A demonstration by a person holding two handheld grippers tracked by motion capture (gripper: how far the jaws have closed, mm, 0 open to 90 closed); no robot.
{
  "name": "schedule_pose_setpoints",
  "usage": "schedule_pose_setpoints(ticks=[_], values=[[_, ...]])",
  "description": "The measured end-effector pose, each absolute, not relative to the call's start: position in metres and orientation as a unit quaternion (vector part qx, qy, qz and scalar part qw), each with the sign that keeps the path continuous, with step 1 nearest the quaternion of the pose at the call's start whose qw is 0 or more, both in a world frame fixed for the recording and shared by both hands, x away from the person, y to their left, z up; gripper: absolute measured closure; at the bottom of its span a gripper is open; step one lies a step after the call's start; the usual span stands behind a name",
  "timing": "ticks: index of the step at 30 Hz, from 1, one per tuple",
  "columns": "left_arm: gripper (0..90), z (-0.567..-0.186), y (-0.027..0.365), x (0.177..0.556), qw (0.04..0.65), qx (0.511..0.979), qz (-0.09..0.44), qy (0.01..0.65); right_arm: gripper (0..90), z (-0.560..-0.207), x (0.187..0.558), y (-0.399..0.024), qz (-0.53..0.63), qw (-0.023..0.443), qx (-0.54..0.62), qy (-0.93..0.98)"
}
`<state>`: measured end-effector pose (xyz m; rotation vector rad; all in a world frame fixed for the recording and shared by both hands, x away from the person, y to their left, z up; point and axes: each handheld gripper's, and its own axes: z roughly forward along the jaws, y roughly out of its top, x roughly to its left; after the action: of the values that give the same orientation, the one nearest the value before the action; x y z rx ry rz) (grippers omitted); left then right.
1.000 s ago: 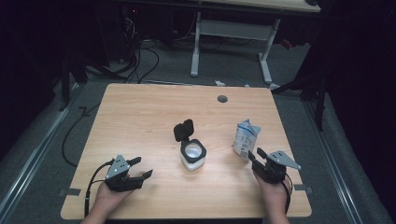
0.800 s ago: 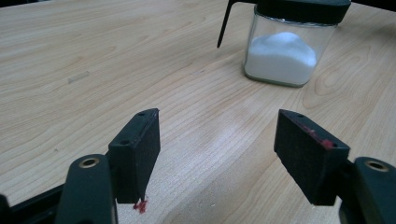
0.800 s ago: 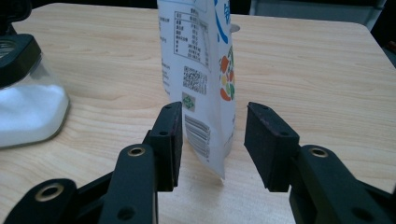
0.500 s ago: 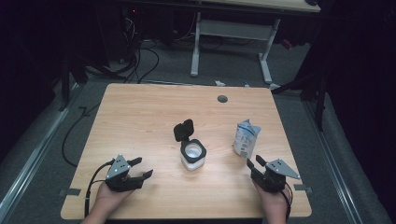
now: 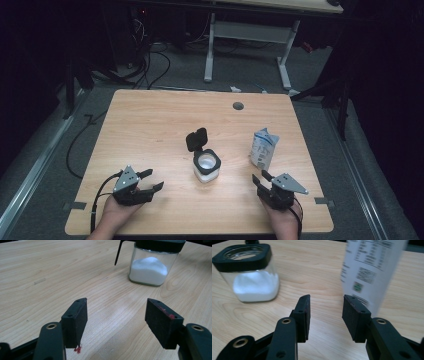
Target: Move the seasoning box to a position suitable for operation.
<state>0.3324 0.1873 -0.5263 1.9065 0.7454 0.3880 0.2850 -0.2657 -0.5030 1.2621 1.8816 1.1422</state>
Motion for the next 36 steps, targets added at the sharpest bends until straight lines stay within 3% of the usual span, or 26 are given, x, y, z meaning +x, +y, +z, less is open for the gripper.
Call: schedule_pose_setpoints(ticks=[18, 36], values=[[40.1, -0.529, 0.192, 0.334, 0.51, 0.779, 0.167, 0.323, 64.8, -0.495, 0.312, -0.201, 0.437, 0.287, 0.431, 0.736], [47.6, -0.514, 0.157, 0.35, 0.495, 0.767, 0.164, 0.374, 74.2, -0.513, 0.319, -0.196, 0.437, 0.269, 0.423, 0.746]])
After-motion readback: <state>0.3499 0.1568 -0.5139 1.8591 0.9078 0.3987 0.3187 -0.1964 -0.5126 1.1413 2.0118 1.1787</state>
